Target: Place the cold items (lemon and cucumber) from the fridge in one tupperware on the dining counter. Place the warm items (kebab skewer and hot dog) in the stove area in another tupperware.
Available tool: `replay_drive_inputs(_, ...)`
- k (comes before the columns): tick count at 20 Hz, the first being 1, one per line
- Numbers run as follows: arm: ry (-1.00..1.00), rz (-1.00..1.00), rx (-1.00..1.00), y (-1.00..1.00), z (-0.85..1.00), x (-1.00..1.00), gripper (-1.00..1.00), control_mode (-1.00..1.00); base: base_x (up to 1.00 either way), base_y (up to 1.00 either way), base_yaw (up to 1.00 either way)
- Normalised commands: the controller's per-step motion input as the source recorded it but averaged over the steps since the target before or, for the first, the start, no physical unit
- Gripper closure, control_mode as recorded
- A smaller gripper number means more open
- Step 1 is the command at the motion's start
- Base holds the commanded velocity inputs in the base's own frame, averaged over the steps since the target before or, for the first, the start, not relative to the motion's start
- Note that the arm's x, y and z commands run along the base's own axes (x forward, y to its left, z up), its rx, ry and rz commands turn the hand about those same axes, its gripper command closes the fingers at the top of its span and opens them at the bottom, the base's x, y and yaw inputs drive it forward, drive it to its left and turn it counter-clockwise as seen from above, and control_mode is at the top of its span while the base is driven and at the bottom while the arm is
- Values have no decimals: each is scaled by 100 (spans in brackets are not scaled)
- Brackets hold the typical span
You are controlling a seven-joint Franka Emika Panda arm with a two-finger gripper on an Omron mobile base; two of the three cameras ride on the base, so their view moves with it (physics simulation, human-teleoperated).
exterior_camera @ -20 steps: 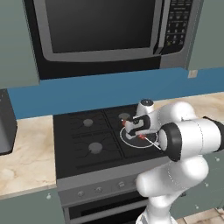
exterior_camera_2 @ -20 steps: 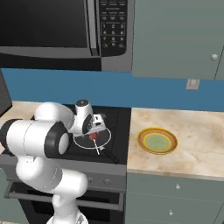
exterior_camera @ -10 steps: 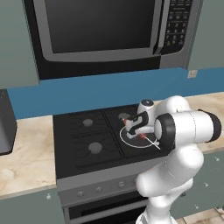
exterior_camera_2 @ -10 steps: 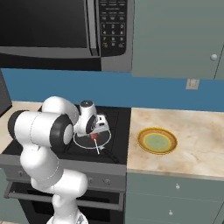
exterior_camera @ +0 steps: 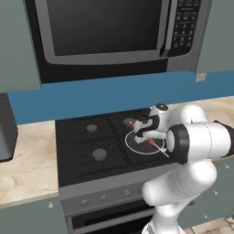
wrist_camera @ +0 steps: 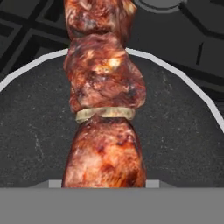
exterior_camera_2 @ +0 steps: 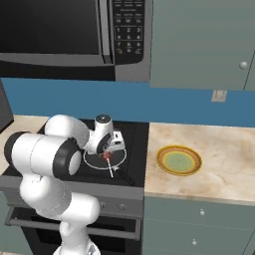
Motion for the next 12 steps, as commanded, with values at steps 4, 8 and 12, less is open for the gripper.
replay_drive_inputs(4, -26, 1, 13, -4, 54, -59, 100, -100, 0, 0, 0)
replay_drive_inputs(8, -27, 10, 2, 0, 74, -47, 100, -100, 0, 0, 0)
replay_drive_inputs(12, -25, 11, 0, 0, 78, -48, 100, -100, 0, 0, 0)
